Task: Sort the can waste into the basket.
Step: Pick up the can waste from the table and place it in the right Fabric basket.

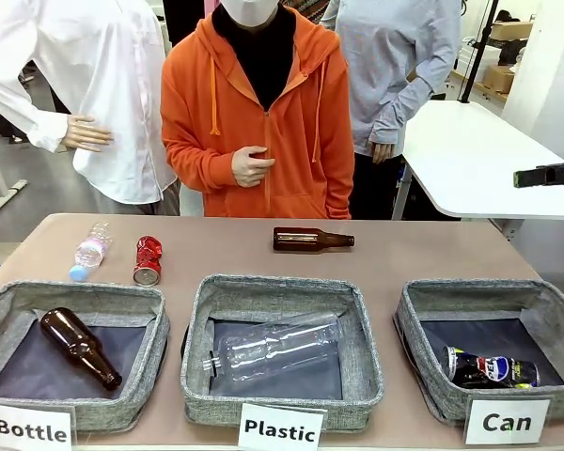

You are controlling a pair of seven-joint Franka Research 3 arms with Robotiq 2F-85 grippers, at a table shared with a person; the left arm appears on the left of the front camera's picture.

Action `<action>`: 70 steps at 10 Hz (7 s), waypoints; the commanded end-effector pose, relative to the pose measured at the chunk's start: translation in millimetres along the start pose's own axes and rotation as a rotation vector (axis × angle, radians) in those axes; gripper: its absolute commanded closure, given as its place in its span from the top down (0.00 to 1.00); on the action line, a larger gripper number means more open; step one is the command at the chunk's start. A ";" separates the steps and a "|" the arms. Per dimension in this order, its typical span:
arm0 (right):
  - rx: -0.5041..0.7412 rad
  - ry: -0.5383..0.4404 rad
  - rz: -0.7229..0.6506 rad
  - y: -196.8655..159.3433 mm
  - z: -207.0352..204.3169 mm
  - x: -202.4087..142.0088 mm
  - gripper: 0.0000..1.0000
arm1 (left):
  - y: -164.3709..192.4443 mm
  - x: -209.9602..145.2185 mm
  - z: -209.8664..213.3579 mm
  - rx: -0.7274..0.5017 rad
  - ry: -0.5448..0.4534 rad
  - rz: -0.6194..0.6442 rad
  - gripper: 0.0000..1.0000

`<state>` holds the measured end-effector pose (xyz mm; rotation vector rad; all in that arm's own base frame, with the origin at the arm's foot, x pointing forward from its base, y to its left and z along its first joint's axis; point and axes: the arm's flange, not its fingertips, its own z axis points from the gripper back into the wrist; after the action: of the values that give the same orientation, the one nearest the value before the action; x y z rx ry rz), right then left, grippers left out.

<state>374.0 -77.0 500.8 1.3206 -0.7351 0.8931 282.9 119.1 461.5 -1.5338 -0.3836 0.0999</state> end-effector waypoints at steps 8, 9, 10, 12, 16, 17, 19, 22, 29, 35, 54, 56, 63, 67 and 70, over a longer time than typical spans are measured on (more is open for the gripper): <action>-0.001 0.010 0.020 0.1 0.8 -0.8 1.00 | -70.9 15.7 -169.2 0.987 -0.186 -0.554 1.00; -0.001 0.010 0.020 0.1 0.8 -0.8 1.00 | -72.4 10.3 -163.8 0.756 -0.081 -0.302 1.00; -0.001 0.010 0.020 0.1 0.8 -0.8 1.00 | -72.4 10.3 -163.8 0.756 -0.081 -0.302 1.00; -0.001 0.010 0.020 0.1 0.8 -0.8 1.00 | -78.9 30.9 -193.1 0.993 -0.031 -0.424 1.00; -0.001 0.010 0.020 0.1 0.8 -0.8 1.00 | -56.6 134.1 -202.5 1.039 0.160 -0.226 1.00; -0.001 0.010 0.020 0.1 0.8 -0.8 1.00 | -63.8 128.2 -178.1 1.026 0.111 -0.225 1.00; -0.001 0.010 0.020 0.1 0.8 -0.8 1.00 | -82.2 104.1 -113.9 0.878 0.237 -0.303 1.00; -0.001 0.010 0.020 0.1 0.8 -0.8 1.00 | -76.9 54.3 -17.1 0.673 0.237 -0.364 1.00; -0.001 0.010 0.020 0.1 0.8 -0.8 1.00 | -45.8 99.7 -55.3 0.706 0.332 -0.231 1.00; -0.001 0.010 0.020 0.1 0.8 -0.8 1.00 | 0.4 149.7 -211.4 0.946 0.379 -0.133 1.00; -0.001 0.010 0.020 0.1 0.8 -0.8 1.00 | 74.0 160.2 -286.1 1.275 0.166 -0.134 1.00; -0.001 0.010 0.020 0.1 0.8 -0.8 1.00 | 106.0 163.5 -302.0 1.380 0.153 -0.148 1.00; -0.001 0.010 0.020 0.1 0.8 -0.8 1.00 | 12.7 179.8 -139.1 1.229 0.027 -0.145 1.00; -0.001 0.010 0.020 0.1 0.8 -0.8 1.00 | -27.2 127.8 87.7 0.843 -0.226 0.002 1.00; -0.001 0.010 0.020 0.1 0.8 -0.8 1.00 | -20.3 97.1 135.6 0.634 -0.248 -0.007 1.00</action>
<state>374.3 -77.8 499.1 1.3164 -0.7349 0.8917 313.5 285.5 504.7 -0.8503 -0.5095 0.4187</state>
